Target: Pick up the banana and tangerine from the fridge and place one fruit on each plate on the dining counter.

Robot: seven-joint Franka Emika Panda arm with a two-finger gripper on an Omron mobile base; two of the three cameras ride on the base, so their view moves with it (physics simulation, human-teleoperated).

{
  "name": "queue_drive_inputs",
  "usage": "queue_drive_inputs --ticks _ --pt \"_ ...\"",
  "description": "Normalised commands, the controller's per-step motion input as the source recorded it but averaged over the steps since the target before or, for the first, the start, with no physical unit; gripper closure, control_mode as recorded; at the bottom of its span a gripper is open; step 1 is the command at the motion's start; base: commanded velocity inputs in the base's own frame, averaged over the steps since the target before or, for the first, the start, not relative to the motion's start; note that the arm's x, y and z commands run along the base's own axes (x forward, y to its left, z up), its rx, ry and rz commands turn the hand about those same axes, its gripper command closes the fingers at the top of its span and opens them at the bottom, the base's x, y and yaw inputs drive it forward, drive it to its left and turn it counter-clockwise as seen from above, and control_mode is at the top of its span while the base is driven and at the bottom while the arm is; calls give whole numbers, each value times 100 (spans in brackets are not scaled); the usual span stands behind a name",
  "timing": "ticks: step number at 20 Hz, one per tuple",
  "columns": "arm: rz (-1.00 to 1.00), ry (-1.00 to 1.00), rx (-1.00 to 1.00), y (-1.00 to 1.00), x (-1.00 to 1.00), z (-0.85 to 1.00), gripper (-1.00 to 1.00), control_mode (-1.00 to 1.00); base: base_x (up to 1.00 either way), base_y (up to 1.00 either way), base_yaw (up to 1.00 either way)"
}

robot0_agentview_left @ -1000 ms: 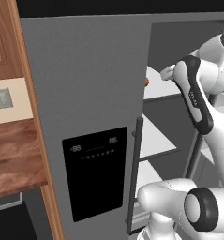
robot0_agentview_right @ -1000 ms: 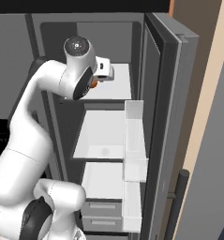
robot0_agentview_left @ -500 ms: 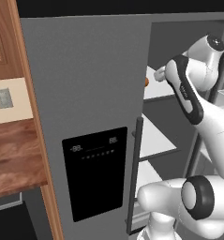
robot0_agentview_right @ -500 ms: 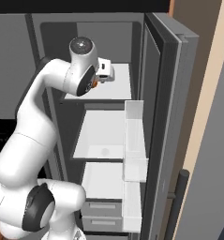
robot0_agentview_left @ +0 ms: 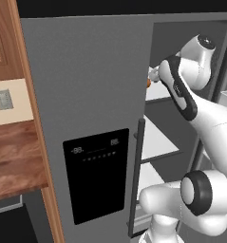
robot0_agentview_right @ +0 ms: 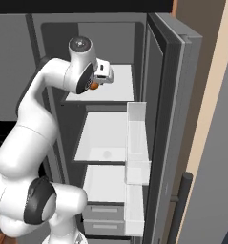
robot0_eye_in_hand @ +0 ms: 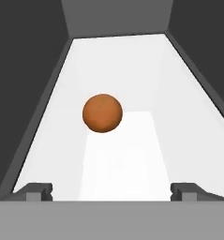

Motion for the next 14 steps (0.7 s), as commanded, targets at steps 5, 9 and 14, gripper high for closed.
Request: queue_drive_inputs --ticks 5,9,14 --pt "-16 0 9 11 12 0 -100 -100 0 0 0" --pt "-16 0 5 18 10 -4 -100 -100 0 0 0" --pt "-14 0 3 15 12 -8 -100 -100 0 0 0"
